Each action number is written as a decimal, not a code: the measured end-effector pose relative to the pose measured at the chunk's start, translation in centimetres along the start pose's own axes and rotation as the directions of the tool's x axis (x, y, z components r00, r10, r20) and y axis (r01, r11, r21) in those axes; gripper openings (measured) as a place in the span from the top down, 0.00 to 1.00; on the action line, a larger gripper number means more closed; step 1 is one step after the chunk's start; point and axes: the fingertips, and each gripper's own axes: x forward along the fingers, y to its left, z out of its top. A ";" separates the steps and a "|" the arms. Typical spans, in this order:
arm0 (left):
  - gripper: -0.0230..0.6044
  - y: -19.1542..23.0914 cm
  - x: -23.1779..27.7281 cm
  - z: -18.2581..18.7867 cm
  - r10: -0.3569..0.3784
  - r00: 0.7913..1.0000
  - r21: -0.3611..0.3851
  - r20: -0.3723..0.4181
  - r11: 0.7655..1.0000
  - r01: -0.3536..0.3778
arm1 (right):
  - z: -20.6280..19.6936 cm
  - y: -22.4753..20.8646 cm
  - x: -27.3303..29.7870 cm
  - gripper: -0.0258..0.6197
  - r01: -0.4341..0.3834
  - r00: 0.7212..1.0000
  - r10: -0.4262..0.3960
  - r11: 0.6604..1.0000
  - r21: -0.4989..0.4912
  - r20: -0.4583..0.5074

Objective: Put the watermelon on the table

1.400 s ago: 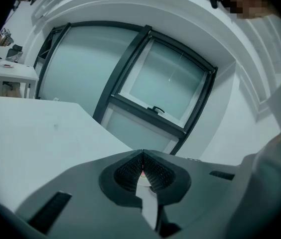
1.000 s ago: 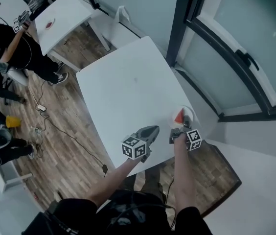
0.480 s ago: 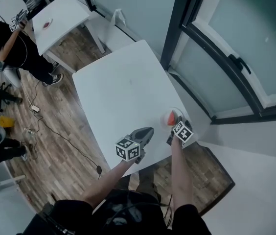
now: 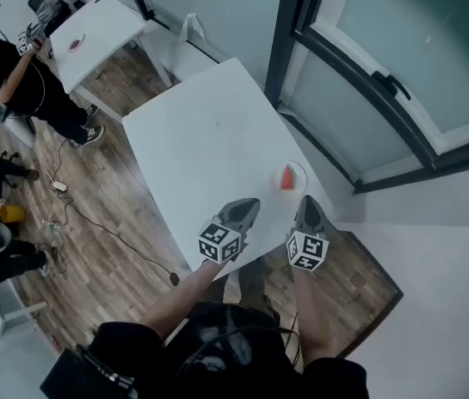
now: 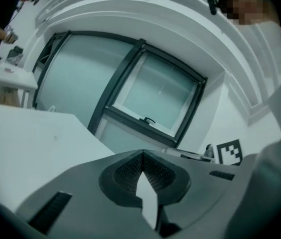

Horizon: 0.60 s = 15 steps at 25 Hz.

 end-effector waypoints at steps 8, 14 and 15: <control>0.96 -7.6 -6.8 4.6 0.015 0.999 0.327 0.049 0.944 -0.030 | 6.7 3.7 -13.3 0.94 -0.051 0.990 0.050 0.999 0.006 0.133; 0.96 -11.7 -9.9 6.1 -0.012 0.995 0.324 0.100 0.946 -0.021 | 7.4 7.3 -17.9 0.94 -0.143 0.980 0.139 0.990 0.019 0.139; 0.96 -11.8 -10.3 6.0 -0.008 0.995 0.321 0.101 0.947 -0.025 | 7.3 7.9 -18.2 0.94 -0.154 0.979 0.149 0.988 0.023 0.138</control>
